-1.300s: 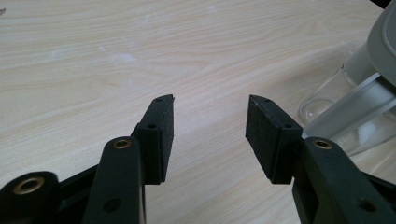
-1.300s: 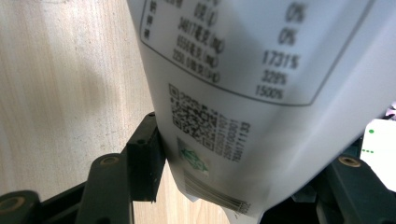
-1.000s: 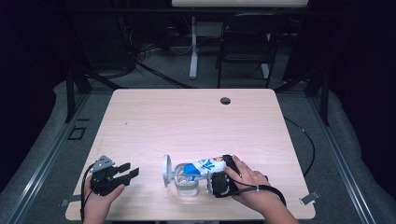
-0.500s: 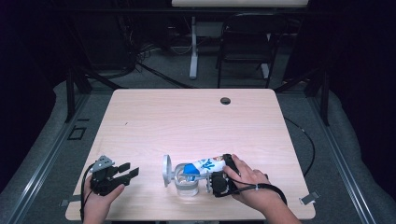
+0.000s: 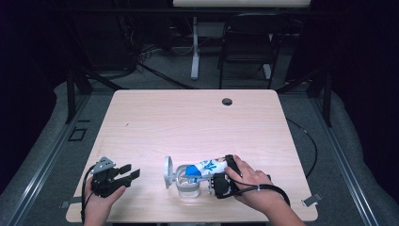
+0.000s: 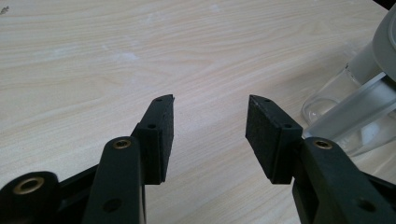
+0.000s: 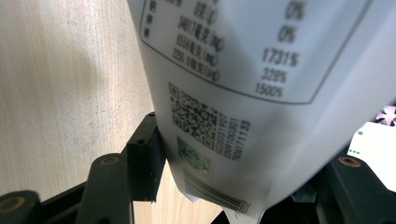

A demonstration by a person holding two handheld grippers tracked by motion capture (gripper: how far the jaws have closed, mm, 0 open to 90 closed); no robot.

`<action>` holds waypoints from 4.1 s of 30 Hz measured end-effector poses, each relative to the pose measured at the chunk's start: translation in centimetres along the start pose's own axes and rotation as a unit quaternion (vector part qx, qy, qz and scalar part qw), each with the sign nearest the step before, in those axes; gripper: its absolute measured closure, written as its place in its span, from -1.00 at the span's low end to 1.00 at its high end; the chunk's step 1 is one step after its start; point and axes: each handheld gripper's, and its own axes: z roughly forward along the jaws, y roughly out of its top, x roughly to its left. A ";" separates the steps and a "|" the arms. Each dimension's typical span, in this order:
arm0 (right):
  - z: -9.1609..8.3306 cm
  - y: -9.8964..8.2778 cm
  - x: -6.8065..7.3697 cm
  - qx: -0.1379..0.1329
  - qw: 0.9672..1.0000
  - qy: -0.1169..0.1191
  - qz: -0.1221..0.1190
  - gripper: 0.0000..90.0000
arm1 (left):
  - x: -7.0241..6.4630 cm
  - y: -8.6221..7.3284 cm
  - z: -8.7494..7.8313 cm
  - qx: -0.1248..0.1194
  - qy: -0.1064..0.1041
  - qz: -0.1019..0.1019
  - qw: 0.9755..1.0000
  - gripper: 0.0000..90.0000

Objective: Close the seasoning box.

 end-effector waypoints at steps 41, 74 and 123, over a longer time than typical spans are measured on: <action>-0.4 0.5 -1.0 0.034 0.998 -0.028 -0.053 -0.08 | 0.2 -0.1 0.0 -0.002 0.002 -0.002 1.000 0.16; -0.9 1.3 -1.0 0.031 0.994 -0.049 -0.093 -0.06 | 0.4 -0.1 0.0 0.000 0.002 -0.005 1.000 0.16; -1.1 1.8 -1.4 0.040 0.991 -0.052 -0.116 -0.06 | 0.5 -0.1 0.0 -0.001 0.003 -0.009 1.000 0.16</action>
